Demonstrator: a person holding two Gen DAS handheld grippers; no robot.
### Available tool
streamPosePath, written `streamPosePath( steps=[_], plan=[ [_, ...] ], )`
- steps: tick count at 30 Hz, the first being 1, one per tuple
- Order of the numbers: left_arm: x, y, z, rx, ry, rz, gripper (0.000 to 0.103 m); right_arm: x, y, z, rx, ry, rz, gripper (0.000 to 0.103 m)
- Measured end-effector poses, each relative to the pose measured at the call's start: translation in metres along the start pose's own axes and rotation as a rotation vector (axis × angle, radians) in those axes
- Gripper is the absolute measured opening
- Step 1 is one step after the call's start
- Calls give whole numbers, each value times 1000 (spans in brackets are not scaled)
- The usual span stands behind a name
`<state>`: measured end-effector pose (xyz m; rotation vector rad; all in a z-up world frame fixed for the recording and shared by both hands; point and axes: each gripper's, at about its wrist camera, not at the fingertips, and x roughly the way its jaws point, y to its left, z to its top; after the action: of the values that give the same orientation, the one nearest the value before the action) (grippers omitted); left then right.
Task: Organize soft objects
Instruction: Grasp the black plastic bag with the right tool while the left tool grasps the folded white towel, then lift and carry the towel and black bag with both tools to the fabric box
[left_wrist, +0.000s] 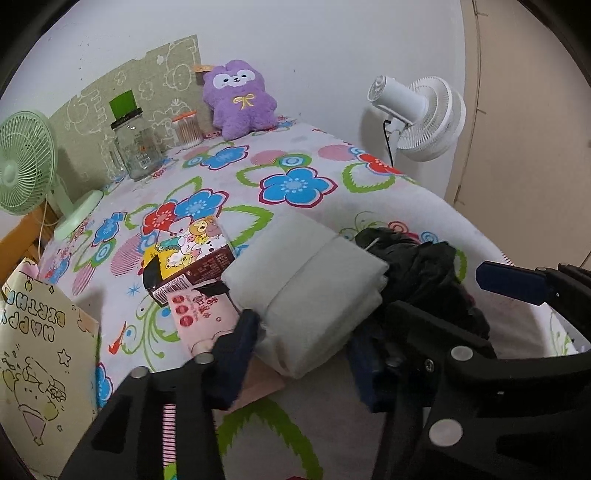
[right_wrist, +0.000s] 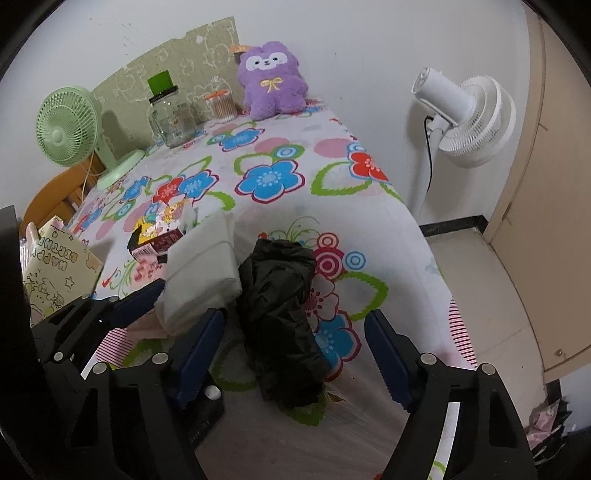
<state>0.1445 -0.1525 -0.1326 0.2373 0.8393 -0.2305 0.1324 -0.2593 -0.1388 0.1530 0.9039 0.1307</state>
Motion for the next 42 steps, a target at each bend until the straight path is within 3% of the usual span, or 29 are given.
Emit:
streamPosePath(
  steps=[4,9,14,22,42],
  plan=[
    [0,3,0,-7,5,-1,36,5,2,1,7,11,18,71],
    [0,4,0,-4,10,-1,32,12,7,3,0,37,13,41],
    [-3,7,0,-11,11,-12,27,12,14,5,-20,35,24,29],
    [-11,12,1,-52,22,-47,20,0,25,6,-40,14,29,28],
    [-58,30,-6,-111,-52,-53,18,-43,54,5,-89,-63,40,28]
  ],
)
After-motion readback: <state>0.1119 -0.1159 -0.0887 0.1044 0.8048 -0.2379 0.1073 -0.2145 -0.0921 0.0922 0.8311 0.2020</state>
